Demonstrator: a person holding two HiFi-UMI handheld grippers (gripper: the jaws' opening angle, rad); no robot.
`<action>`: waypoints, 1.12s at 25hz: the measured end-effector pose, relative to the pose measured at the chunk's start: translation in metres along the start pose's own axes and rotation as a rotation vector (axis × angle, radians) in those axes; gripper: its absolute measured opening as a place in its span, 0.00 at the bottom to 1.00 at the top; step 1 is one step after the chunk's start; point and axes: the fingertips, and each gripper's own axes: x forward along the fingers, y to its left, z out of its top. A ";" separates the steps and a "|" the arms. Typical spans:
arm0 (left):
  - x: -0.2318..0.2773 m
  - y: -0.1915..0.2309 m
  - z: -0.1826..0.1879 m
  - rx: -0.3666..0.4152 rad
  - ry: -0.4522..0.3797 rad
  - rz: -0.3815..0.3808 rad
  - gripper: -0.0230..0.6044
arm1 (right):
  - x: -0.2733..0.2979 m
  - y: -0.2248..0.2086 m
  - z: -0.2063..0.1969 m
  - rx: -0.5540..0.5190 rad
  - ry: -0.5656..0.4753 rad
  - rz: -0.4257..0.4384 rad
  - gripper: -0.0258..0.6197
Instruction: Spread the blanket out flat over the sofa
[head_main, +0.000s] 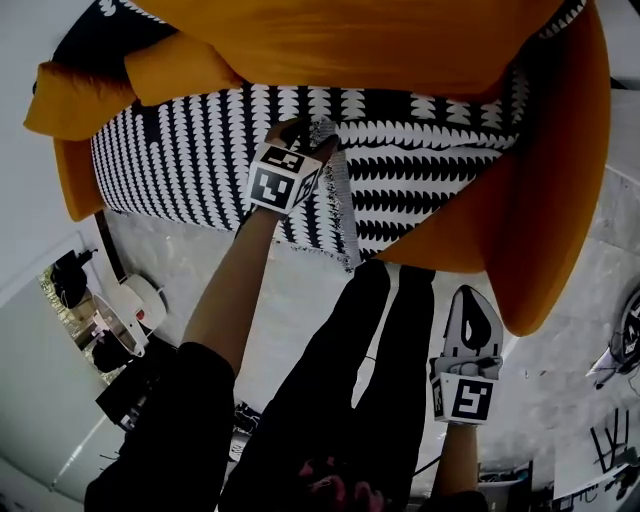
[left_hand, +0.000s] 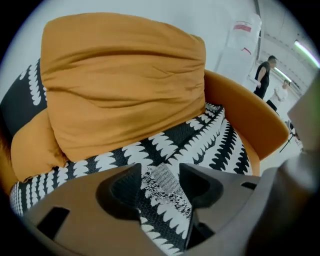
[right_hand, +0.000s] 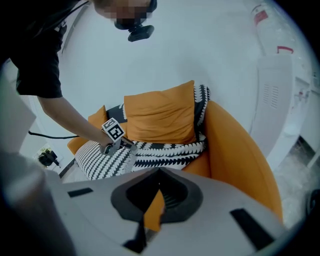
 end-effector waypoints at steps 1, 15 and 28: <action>0.003 0.000 0.000 0.022 0.012 -0.005 0.38 | -0.001 -0.003 -0.001 0.003 0.002 -0.003 0.07; 0.043 -0.003 -0.007 0.034 0.131 -0.073 0.38 | 0.001 -0.015 -0.014 0.036 0.031 -0.012 0.07; 0.036 -0.024 -0.001 0.069 0.091 -0.077 0.09 | -0.008 -0.022 -0.021 0.054 0.034 -0.033 0.07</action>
